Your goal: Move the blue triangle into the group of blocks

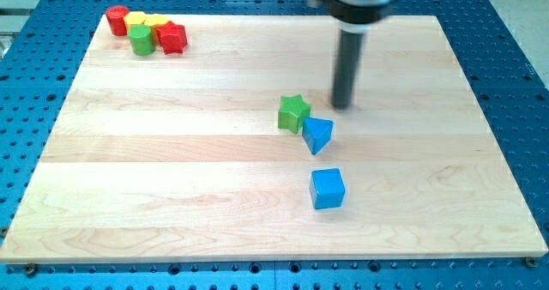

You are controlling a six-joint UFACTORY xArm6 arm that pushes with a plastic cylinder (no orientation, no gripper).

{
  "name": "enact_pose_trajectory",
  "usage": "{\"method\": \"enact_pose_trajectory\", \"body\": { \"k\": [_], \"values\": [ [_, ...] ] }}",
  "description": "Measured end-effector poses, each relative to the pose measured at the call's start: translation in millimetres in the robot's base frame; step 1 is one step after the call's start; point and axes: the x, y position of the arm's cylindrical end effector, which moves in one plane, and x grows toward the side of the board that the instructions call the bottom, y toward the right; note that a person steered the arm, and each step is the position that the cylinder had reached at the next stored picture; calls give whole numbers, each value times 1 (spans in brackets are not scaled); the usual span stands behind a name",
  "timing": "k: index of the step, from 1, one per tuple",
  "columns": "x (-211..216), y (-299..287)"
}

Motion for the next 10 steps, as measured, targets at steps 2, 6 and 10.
{"method": "enact_pose_trajectory", "body": {
  "k": [2, 6, 10],
  "values": [
    [64, -47],
    [14, -223],
    [-42, -376]
  ]
}}
